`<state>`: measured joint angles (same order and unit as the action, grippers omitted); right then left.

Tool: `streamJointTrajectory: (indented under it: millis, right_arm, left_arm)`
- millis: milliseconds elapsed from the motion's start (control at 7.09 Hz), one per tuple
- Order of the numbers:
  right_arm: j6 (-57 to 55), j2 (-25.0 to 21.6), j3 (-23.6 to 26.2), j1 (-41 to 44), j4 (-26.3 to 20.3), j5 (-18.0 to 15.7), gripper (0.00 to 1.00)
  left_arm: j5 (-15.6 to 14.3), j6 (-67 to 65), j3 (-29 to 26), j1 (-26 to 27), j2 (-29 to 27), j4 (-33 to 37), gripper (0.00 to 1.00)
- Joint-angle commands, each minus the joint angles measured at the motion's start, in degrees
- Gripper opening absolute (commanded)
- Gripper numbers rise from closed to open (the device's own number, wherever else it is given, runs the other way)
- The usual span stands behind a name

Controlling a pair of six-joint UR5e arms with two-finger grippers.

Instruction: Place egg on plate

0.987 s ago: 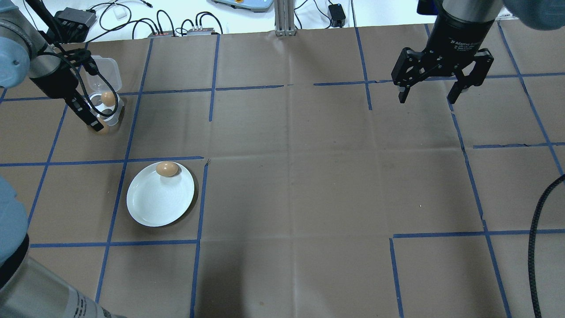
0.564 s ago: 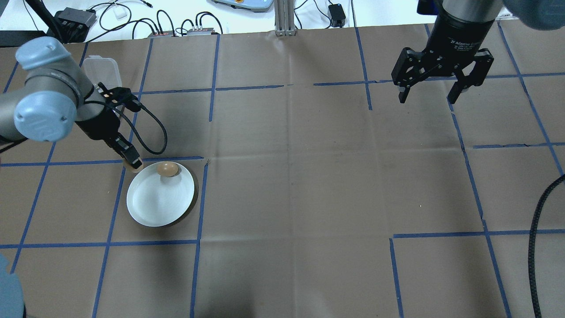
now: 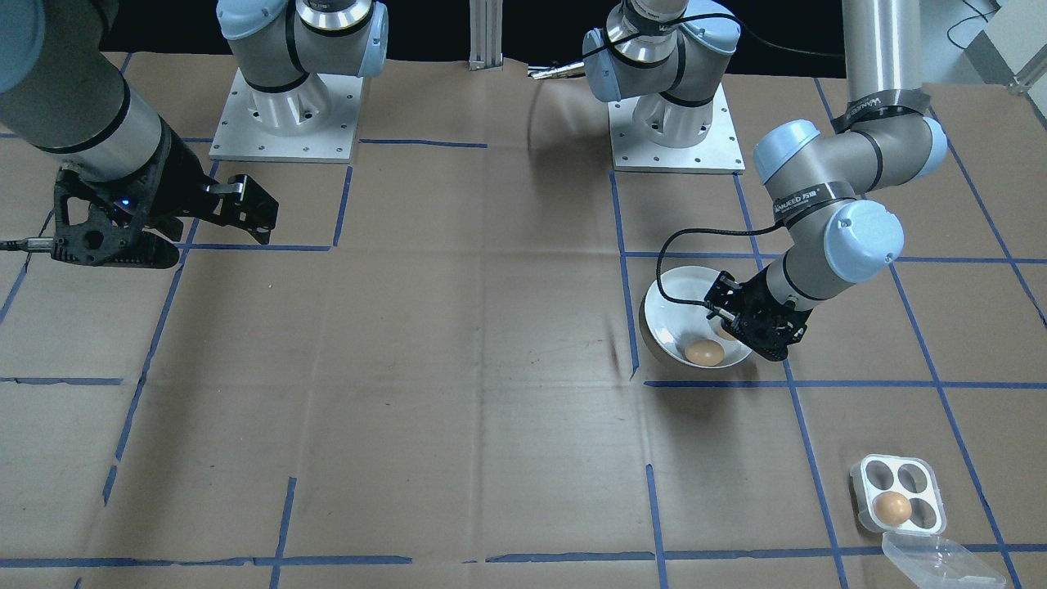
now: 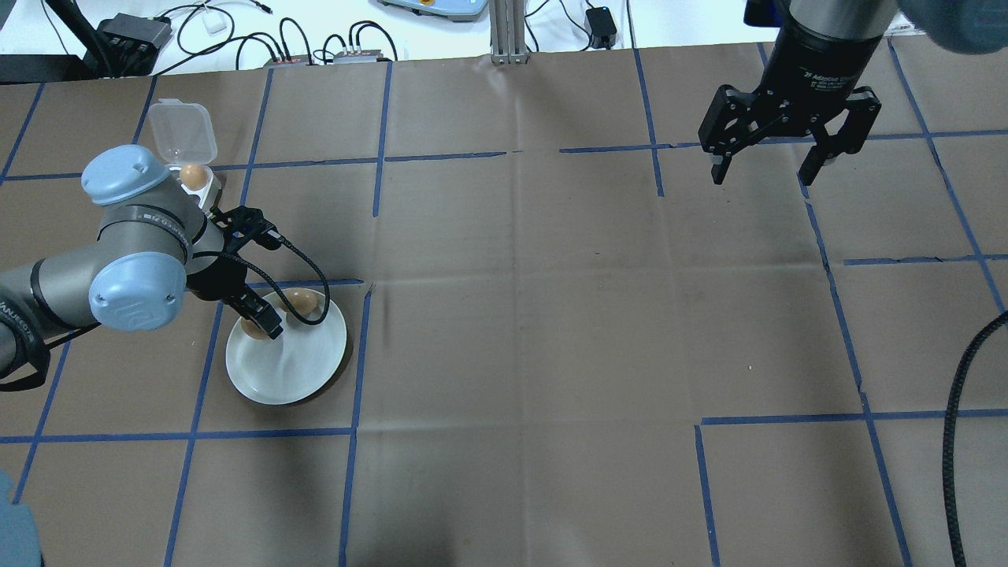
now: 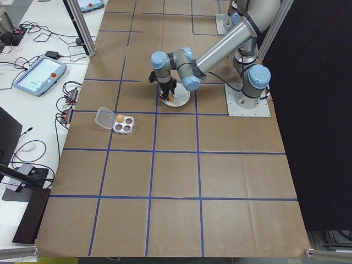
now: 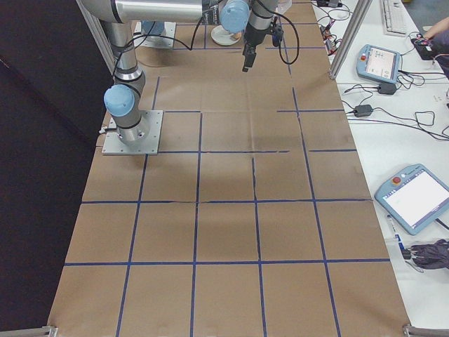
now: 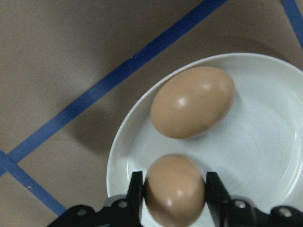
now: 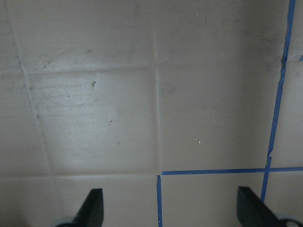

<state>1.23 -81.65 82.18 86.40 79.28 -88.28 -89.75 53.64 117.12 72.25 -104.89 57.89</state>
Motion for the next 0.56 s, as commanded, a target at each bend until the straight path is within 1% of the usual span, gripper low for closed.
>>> streamJointTrajectory:
  millis: [0,141,282,423]
  right_arm:
    - [0.00,0.00,0.00,0.00,0.00,-0.05,1.00]
    - [0.00,0.00,0.00,0.00,0.00,0.04,1.00]
    - [0.00,0.00,0.00,0.00,0.00,0.04,1.00]
    - [0.00,0.08,0.00,0.00,0.00,0.04,1.00]
  left_arm:
    - [-0.16,0.15,-0.13,-0.09,1.26,0.03,0.99]
    - [-0.33,0.50,-2.48,-0.26,1.44,0.03,0.99]
    - [-0.34,1.46,-7.12,-1.14,1.10,1.42,0.99]
    - [-0.34,1.64,-13.95,-2.10,-0.65,6.48,0.99]
